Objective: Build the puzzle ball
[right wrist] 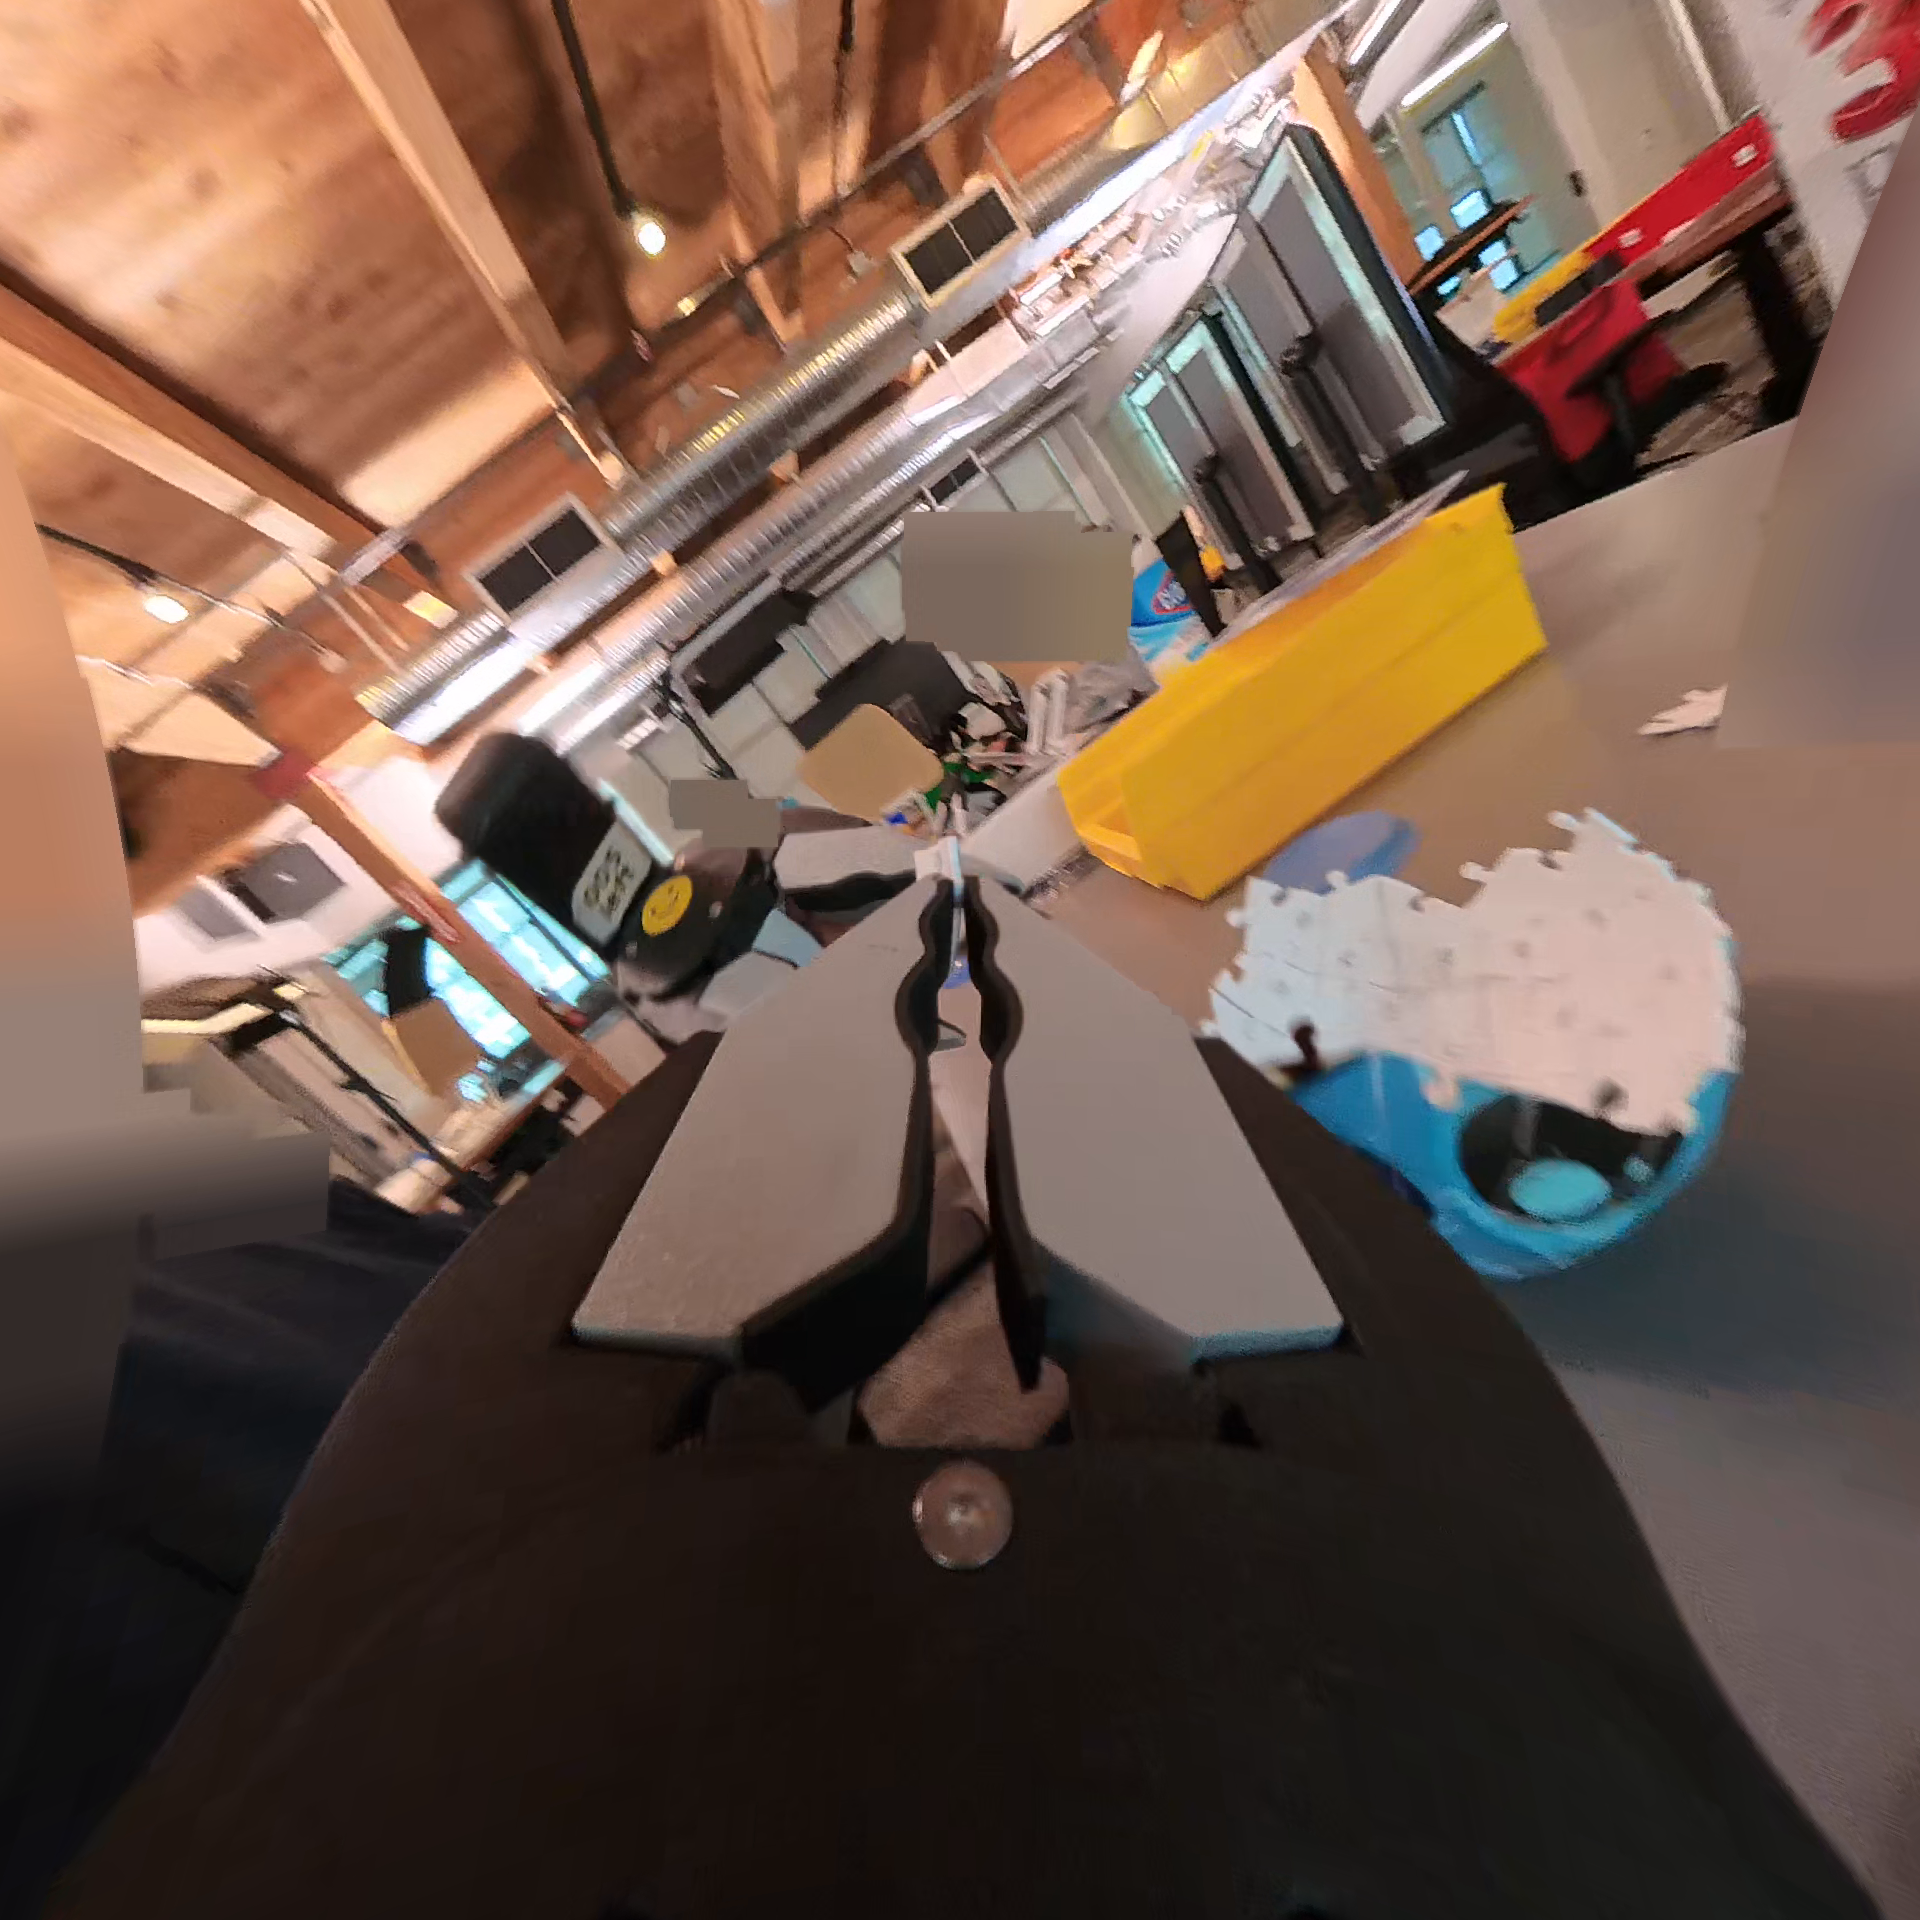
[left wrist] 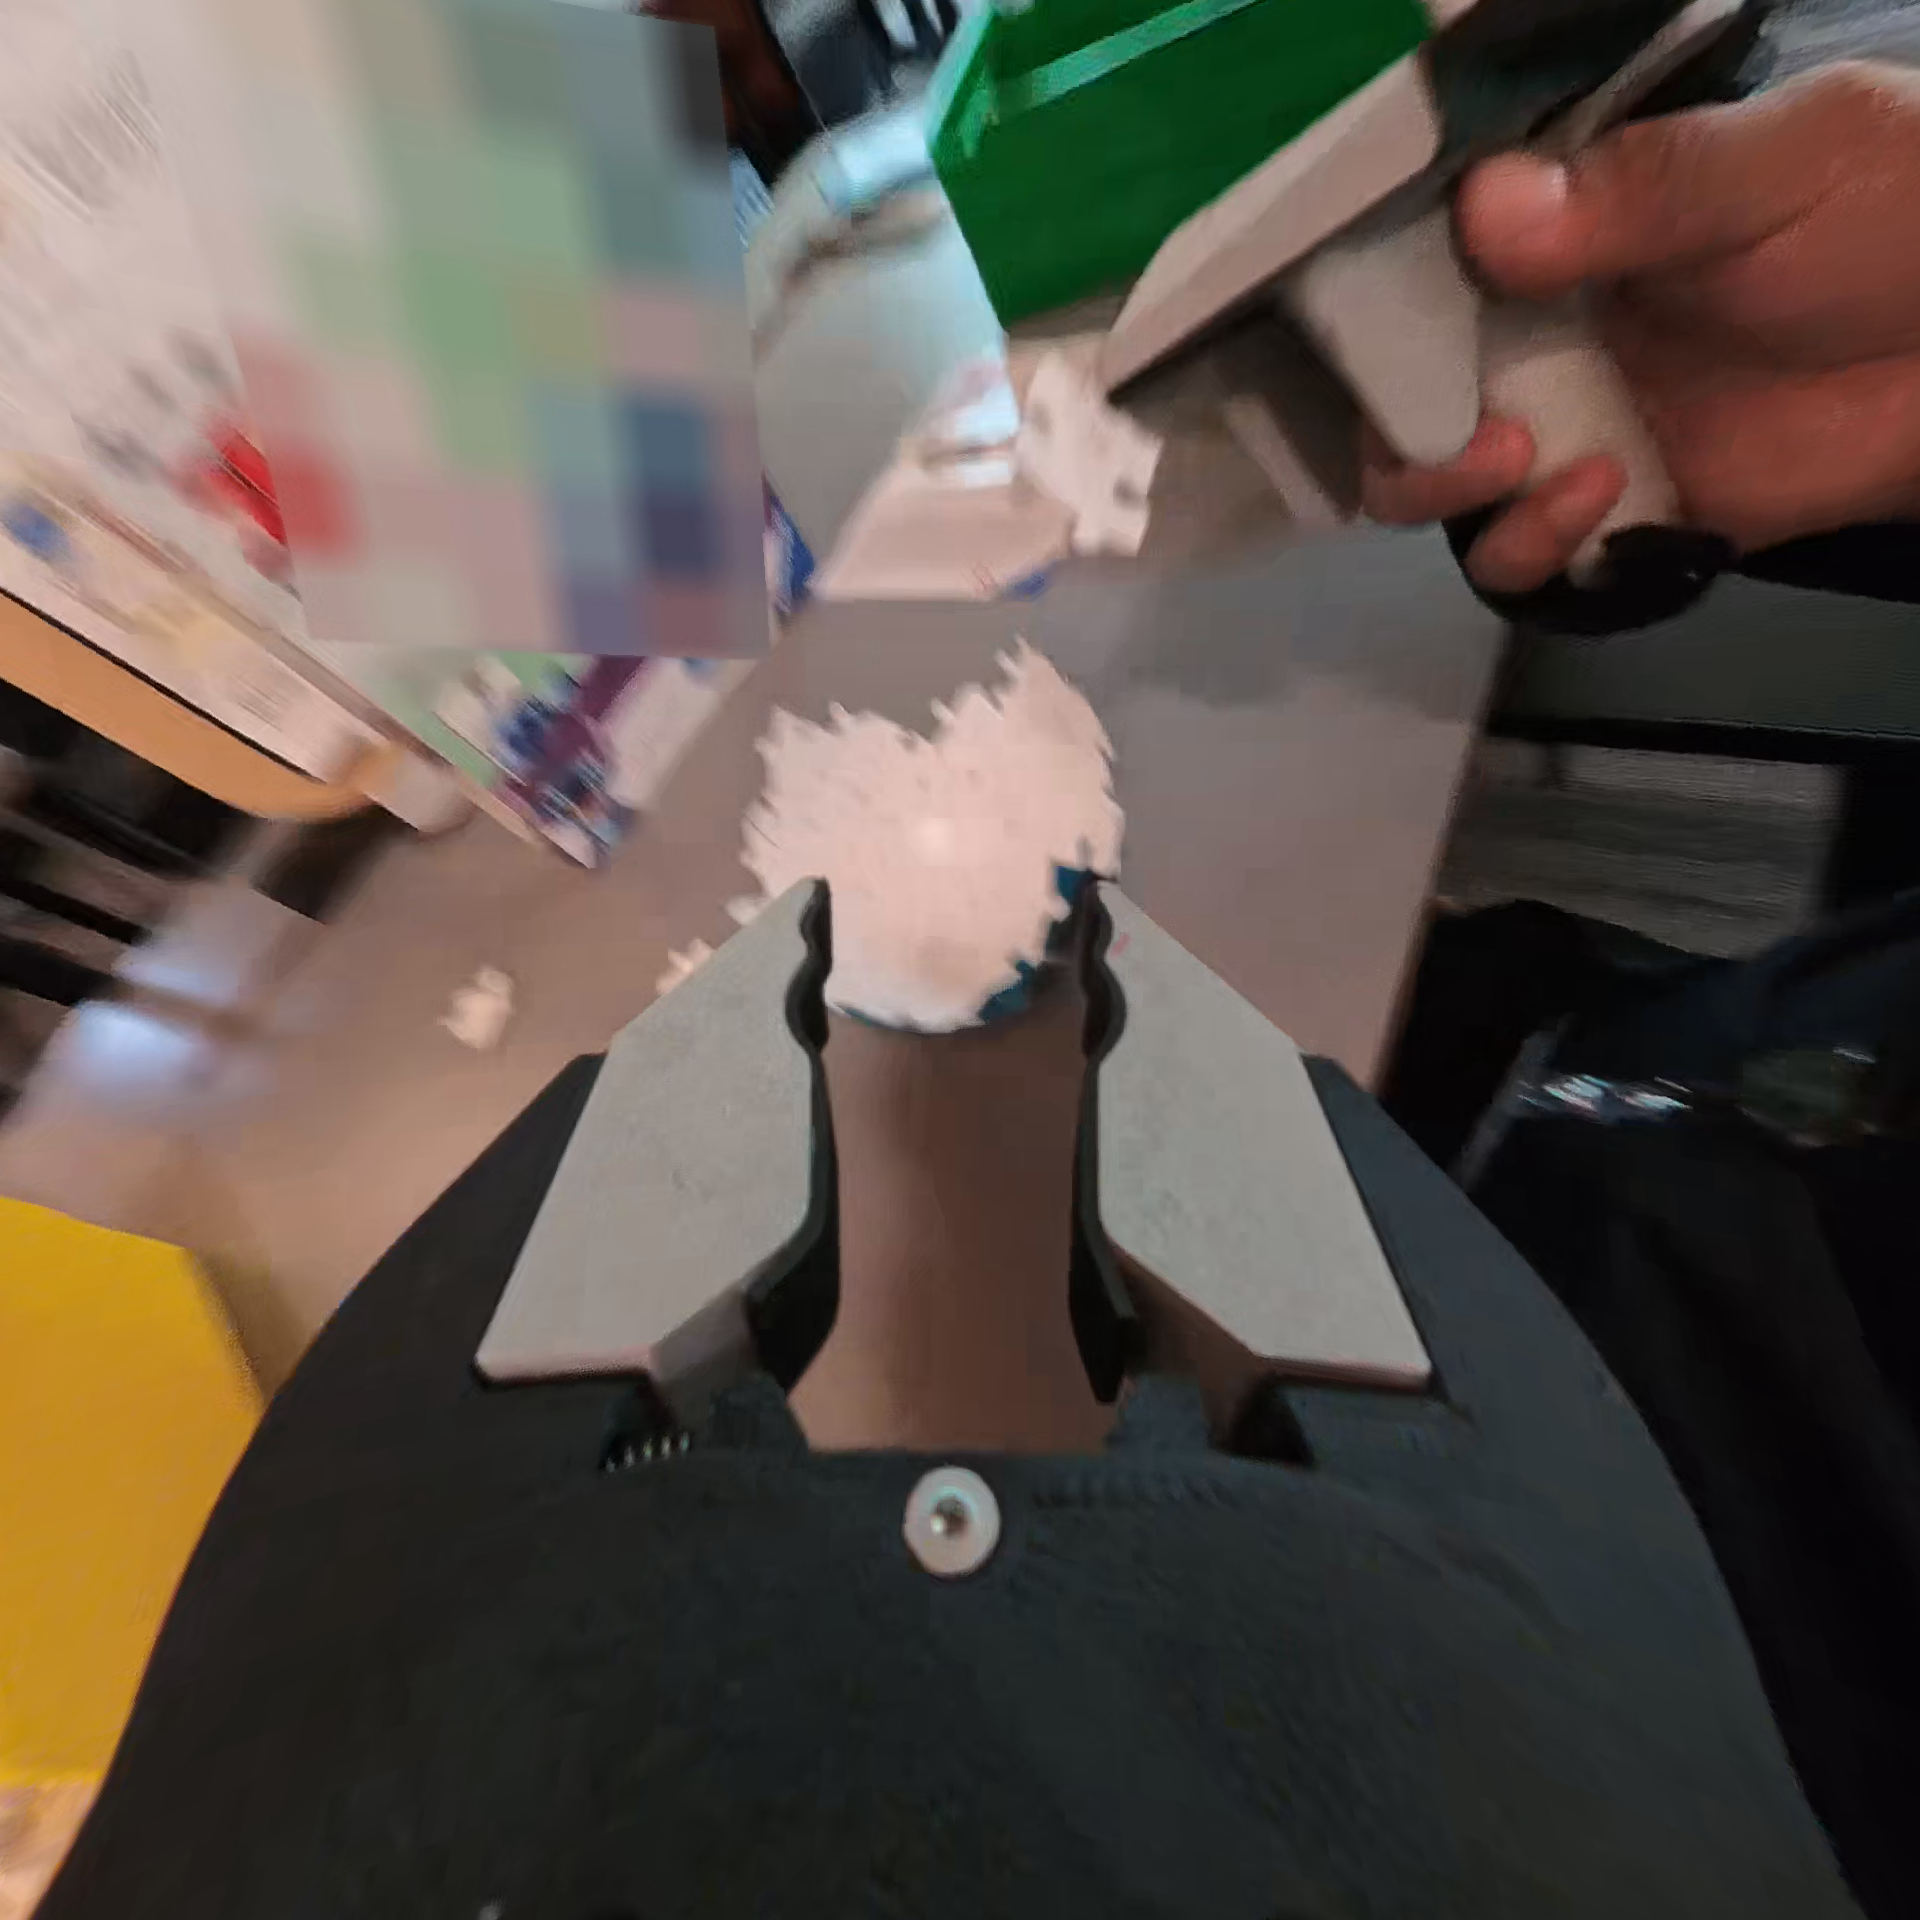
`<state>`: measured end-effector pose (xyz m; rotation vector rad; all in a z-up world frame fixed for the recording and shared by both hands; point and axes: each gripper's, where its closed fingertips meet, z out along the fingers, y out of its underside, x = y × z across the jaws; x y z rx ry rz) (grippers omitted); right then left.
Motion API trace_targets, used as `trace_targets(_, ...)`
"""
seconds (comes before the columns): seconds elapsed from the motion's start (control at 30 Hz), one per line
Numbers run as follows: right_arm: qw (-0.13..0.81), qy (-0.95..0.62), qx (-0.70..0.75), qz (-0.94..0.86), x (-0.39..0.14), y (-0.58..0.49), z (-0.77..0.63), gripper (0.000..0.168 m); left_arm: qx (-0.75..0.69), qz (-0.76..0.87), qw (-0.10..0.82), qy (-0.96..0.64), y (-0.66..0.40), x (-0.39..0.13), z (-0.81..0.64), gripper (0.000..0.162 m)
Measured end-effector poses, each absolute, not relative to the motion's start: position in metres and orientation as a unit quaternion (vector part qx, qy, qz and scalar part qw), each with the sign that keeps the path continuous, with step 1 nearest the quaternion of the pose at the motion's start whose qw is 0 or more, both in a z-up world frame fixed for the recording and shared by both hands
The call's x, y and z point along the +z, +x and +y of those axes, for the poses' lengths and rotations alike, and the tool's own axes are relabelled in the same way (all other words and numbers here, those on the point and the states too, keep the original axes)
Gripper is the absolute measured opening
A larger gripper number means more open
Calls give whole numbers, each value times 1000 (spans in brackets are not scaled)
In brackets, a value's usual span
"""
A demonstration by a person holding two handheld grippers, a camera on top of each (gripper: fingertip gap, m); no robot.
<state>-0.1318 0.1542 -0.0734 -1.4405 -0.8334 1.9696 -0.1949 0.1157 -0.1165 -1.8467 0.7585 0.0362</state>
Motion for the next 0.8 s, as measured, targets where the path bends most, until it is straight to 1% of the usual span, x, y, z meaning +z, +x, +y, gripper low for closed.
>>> trace_targets(0.03, 262, -531, 750, -294, -67, -136, 153, 0, 60, 334, 570, -749, -192, -102, 118, 48)
trace_targets(0.1, 224, -520, 780, -266, -56, -144, 150, 0, 147, 364, 606, -691, -186, -78, 120, 45)
trace_targets(0.17, 195, -516, 795, -254, -51, -150, 147, 0, 206, 406, 612, -646, -175, -68, 118, 35)
trace_targets(0.2, 180, -514, 800, -253, -49, -153, 144, 0, 228, 426, 609, -629, -170, -67, 117, 27)
trace_targets(0.23, 163, -511, 806, -252, -47, -155, 140, 0, 248, 439, 606, -616, -167, -66, 117, 22)
trace_targets(0.4, 124, -512, 819, -228, -45, -156, 137, 0, 341, 456, 598, -564, -169, -52, 120, 23)
trace_targets(0.57, 84, -516, 829, -199, -53, -155, 138, 0, 366, 487, 591, -529, -161, -50, 116, 22)
trace_targets(0.67, 45, -512, 838, -183, -58, -158, 134, 0, 399, 517, 559, -511, -164, -54, 121, 20)
trace_targets(0.73, 40, -514, 837, -182, -61, -159, 133, 0, 415, 534, 541, -500, -165, -57, 123, 12)
trace_targets(0.8, 42, -514, 838, -181, -62, -159, 134, 0, 423, 542, 537, -489, -164, -56, 122, 10)
